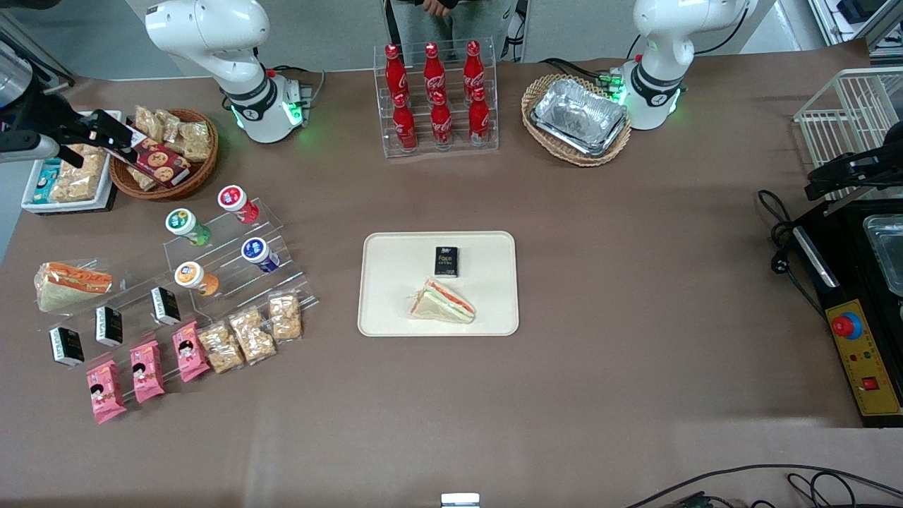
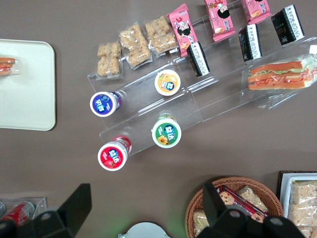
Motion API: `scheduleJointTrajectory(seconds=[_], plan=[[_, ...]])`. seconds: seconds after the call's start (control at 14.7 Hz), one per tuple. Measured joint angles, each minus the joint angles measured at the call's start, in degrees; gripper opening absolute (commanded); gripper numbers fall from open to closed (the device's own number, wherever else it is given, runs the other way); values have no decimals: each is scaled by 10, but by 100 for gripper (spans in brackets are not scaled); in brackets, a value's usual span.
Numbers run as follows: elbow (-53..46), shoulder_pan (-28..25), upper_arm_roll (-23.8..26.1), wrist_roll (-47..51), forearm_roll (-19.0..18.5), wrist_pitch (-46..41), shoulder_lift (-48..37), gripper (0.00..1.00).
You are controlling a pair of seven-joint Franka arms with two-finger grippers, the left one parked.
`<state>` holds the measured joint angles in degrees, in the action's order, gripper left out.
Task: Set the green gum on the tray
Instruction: 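Move the right gripper over the green-capped bottle on the acrylic stand, then close the right gripper on the green-capped bottle and lift it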
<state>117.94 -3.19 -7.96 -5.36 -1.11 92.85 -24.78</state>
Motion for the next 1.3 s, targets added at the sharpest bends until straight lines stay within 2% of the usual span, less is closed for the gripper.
scheduleJointTrajectory(seconds=[0.2,0.68,1.3], plan=[[32,0,1,0,-2,30,2,100],[151,0,1,0,-8,160,16,100],[214,2,-23,-1,-25,278,83,100]])
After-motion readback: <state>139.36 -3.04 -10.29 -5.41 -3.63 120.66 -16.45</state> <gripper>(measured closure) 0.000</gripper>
